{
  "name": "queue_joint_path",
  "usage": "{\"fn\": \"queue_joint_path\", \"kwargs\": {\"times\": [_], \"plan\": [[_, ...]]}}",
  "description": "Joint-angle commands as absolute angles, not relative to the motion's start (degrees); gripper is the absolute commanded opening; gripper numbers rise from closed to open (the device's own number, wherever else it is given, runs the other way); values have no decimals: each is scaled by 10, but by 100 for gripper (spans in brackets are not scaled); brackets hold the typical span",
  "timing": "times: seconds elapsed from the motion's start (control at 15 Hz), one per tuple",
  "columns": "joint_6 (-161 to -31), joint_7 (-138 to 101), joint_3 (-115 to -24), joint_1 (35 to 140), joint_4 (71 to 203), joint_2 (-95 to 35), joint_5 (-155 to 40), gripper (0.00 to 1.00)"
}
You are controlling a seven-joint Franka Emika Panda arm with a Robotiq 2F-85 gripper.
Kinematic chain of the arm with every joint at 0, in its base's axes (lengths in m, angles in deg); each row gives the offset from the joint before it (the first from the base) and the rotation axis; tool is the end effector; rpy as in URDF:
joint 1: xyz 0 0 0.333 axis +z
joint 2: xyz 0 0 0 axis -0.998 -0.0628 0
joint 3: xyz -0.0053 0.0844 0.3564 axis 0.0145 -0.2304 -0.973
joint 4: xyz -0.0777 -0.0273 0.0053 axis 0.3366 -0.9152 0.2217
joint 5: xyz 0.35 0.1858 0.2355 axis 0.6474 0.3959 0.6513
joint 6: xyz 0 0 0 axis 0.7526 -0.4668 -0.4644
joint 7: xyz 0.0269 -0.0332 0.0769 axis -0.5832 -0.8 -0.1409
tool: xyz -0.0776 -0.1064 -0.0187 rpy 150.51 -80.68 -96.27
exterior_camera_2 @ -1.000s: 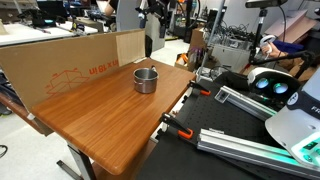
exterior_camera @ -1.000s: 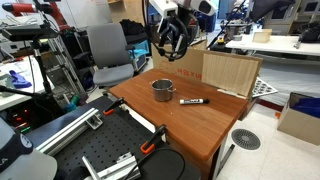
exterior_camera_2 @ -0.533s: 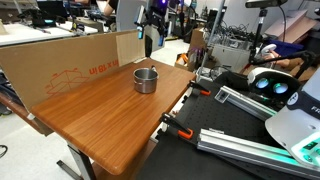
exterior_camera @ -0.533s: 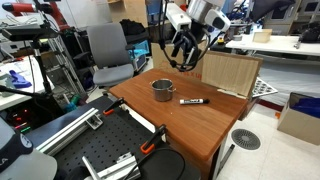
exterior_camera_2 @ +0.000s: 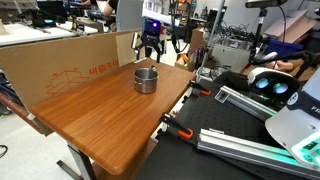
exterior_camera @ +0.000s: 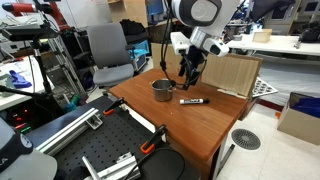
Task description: Put the marker in the silver pot
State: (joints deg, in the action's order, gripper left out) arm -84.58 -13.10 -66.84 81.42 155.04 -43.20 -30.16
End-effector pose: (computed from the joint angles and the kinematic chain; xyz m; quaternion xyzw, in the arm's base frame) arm 0.6448 -0.1092 0.1625 -0.9263 0.3224 0.1445 0.1308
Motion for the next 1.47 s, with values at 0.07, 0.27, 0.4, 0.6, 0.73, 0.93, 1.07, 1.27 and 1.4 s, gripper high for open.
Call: {"fn": "queue_joint_path", "kwargs": {"times": [0.07,0.27,0.4,0.6,0.73,0.93,1.07,1.27,1.4], "plan": [[-852,-64,-665,812,1512,-473,-324,100],[-853,-33,-656,815,1500,-488,-336,100],[-853,4,-645,821,1492,-501,-359,100],[-850,48,-633,827,1480,-520,-389,100],[-852,68,-631,826,1471,-532,-399,100],[-866,87,-626,830,1457,-545,-412,100],[-870,97,-623,832,1446,-550,-420,100],[-872,119,-612,839,1427,-562,-440,68],[-864,134,-605,844,1416,-572,-454,51]]}}
